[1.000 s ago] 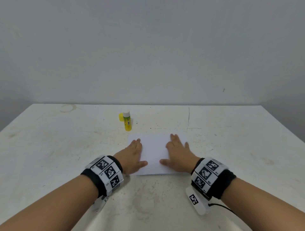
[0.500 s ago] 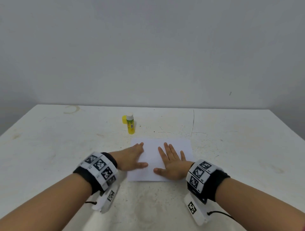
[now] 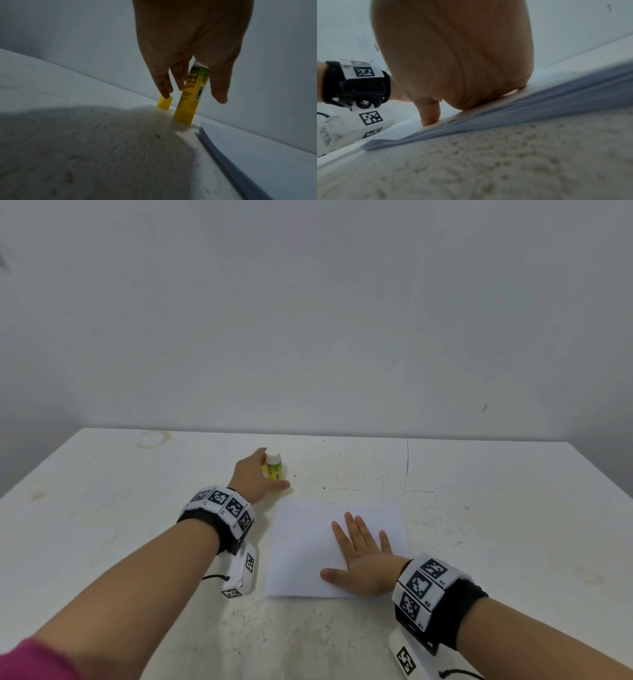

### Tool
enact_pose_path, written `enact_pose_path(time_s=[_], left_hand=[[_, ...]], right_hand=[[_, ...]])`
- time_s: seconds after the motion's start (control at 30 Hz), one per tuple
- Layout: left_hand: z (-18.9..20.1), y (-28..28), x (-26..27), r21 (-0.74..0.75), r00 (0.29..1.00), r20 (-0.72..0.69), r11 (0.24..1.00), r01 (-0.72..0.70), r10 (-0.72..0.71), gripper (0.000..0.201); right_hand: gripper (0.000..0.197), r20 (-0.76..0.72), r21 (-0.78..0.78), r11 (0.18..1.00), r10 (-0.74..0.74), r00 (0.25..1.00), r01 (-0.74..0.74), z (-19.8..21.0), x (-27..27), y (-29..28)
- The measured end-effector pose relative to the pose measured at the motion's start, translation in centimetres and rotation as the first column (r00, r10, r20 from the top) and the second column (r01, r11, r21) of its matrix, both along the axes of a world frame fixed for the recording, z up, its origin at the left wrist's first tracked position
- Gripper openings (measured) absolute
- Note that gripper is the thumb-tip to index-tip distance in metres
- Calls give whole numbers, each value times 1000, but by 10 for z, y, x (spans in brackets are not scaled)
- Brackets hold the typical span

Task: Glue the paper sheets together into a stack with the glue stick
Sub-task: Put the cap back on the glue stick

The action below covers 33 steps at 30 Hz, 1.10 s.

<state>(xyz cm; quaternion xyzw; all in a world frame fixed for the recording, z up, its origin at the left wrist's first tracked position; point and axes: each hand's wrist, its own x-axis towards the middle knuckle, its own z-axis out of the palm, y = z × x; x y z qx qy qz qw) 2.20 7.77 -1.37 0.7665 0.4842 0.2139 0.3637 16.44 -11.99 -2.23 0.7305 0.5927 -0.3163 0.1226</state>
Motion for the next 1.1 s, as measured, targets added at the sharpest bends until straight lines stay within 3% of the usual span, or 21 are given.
enact_pose_path(time_s=[0.07, 0.13, 0.3, 0.5, 0.57, 0.6, 0.63, 0.67, 0.7, 0.73, 0.77, 0.9, 0.93, 0.97, 1.03, 1.07, 1.1], left_hand=[[-1, 1, 4, 40, 1000, -9, 999, -19, 20, 38], [4, 1, 6, 43, 999, 32, 998, -43, 41, 29], [38, -22, 8, -8, 939, 342, 1000, 21, -17, 69], [66, -56, 7, -69, 794, 607, 993, 94, -33, 46], [70, -64, 7, -107, 753, 658, 987, 121, -21, 47], [73, -68, 7, -116, 733, 680, 984, 137, -22, 47], [75, -72, 7, -121, 716, 698, 981, 155, -27, 47], [77, -76, 7, -122, 704, 709, 977, 176, -38, 47], [78, -79, 7, -120, 699, 713, 972, 200, -55, 47], [79, -83, 8, -115, 696, 714, 968, 223, -75, 47], [80, -86, 9, -109, 694, 714, 965, 240, -92, 47], [84, -91, 11, -87, 672, 734, 968, 235, -98, 48], [84, -92, 10, -86, 663, 743, 969, 231, -92, 48], [84, -93, 10, -85, 657, 749, 970, 228, -89, 48], [85, -94, 9, -80, 653, 752, 971, 225, -89, 47], [85, -95, 10, -78, 650, 755, 972, 221, -88, 47], [85, -94, 10, -75, 647, 758, 974, 214, -84, 46]], right_hand=[[87, 8, 5, 1000, -17, 1000, 17, 1, -1, 0], [88, 25, 20, 999, -39, 999, 38, 4, -3, 2], [90, 71, 219, 971, -115, 991, 97, 10, -11, 10], [84, 79, 396, 915, -124, 989, 83, 26, -9, 7], [67, -122, 523, 825, -175, 977, 214, 38, -2, 6], [53, -349, 535, 756, -209, 914, 377, 48, 0, 6], [41, -616, 445, 693, -223, 756, 568, 58, 1, 5], [37, -818, 288, 661, -206, 536, 693, 65, 0, 6], [42, -922, 146, 663, -179, 345, 734, 71, 0, 6], [47, -959, 69, 675, -158, 234, 735, 74, -1, 6], [48, -975, 34, 677, -140, 174, 735, 76, -3, 6], [26, -995, -6, 565, -86, 51, 825, 77, -9, 9], [15, -997, 19, 523, -54, 55, 852, 75, -9, 9], [12, -994, 77, 473, -27, 102, 878, 75, -9, 9], [29, -970, 217, 390, -14, 241, 895, 71, -9, 9], [31, -965, 240, 365, -10, 261, 900, 70, -10, 10], [28, -976, 205, 373, 1, 220, 905, 70, -12, 11]])
